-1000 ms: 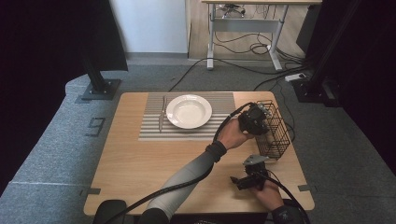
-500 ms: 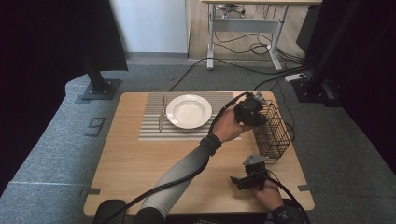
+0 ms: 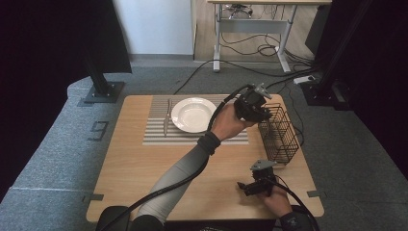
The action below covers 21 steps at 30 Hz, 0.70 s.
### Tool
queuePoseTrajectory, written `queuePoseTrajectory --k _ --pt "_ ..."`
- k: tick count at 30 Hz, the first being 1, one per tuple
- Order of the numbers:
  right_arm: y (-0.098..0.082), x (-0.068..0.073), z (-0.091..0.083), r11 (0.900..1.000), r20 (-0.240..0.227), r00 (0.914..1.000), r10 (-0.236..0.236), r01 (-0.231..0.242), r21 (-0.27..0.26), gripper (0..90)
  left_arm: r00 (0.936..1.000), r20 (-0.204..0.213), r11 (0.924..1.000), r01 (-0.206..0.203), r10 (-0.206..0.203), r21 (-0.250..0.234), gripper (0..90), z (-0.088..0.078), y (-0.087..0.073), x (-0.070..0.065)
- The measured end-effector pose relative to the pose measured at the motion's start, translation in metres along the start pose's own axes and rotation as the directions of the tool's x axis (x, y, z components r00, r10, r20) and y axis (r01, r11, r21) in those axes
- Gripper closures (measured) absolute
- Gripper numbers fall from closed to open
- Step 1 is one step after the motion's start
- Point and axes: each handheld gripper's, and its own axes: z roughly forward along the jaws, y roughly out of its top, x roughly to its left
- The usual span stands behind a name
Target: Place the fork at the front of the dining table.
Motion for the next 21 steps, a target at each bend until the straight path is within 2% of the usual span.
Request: queuePoseTrajectory --k 4,10,13,14,19,20,21 --pt "0.000 0.000 0.000 1.000 0.002 1.0000 0.000 0.000 -0.002 0.0 0.9999 -0.010 1.0000 -0.001 0.001 0.002 78.2 -0.013 -0.001 0.002" --pt "0.000 0.000 0.000 1.000 0.002 1.0000 0.002 -0.002 -0.002 0.0 0.9997 -0.025 0.9998 0.005 -0.005 0.019 78.2 -0.030 -0.013 0.006" --pt "0.000 0.000 0.000 1.000 0.004 1.0000 0.004 -0.004 0.000 0.0 0.9992 -0.038 0.9993 0.015 -0.014 0.033 78.2 -0.043 -0.027 0.011" --pt "0.000 0.000 0.000 1.000 0.004 1.0000 0.004 -0.004 0.000 0.0 0.9992 -0.038 0.9993 0.015 -0.014 0.033 78.3 -0.043 -0.027 0.011" --pt "0.000 0.000 0.001 1.000 0.001 1.0000 -0.001 0.001 -0.002 0.0 0.9984 -0.036 0.9982 0.044 -0.042 0.042 78.2 -0.054 -0.047 0.019" --pt "0.001 0.000 0.001 1.000 0.000 1.0000 -0.005 0.005 -0.003 0.0 0.9981 -0.032 0.9976 0.055 -0.053 0.044 78.3 -0.056 -0.055 0.021" --pt "0.001 0.000 0.001 1.000 0.000 1.0000 -0.005 0.005 -0.003 0.0 0.9981 -0.032 0.9976 0.055 -0.053 0.044 78.2 -0.056 -0.055 0.021"
